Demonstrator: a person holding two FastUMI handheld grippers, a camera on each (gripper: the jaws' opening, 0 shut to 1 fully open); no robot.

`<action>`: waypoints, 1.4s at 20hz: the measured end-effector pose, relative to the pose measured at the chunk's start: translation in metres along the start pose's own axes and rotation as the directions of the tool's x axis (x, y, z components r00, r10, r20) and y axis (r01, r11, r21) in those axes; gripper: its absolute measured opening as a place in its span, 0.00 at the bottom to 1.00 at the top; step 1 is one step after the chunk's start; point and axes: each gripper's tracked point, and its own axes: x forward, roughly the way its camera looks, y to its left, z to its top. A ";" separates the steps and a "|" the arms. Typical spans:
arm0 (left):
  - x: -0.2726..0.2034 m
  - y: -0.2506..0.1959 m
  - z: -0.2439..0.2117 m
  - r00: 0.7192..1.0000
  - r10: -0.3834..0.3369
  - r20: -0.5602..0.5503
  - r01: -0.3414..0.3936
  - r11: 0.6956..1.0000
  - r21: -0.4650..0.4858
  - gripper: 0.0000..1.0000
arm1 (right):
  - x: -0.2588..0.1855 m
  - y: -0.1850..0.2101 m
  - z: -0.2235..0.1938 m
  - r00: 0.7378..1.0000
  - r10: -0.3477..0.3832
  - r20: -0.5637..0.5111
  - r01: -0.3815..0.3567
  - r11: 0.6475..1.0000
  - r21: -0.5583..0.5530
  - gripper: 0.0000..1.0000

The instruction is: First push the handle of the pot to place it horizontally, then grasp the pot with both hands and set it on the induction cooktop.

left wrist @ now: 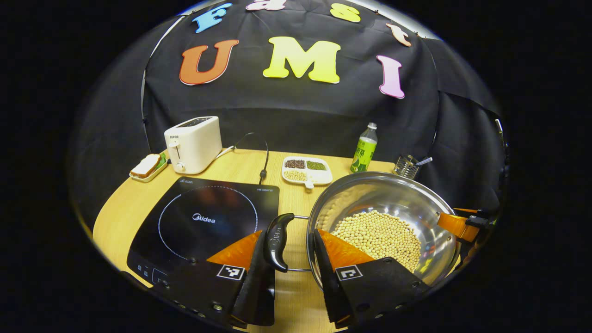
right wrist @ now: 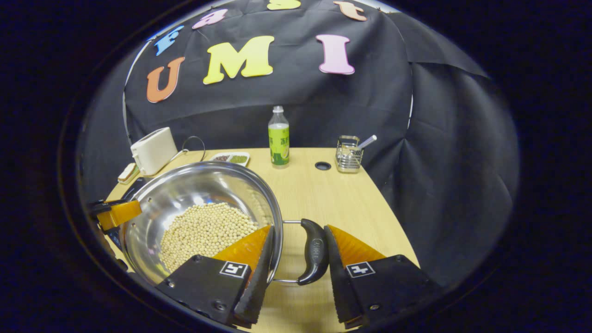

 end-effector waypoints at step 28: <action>-0.083 0.168 0.111 0.964 0.178 0.199 -0.157 0.981 -0.115 0.56 | -0.040 0.191 0.100 0.977 0.187 0.106 -0.184 0.982 -0.033 0.63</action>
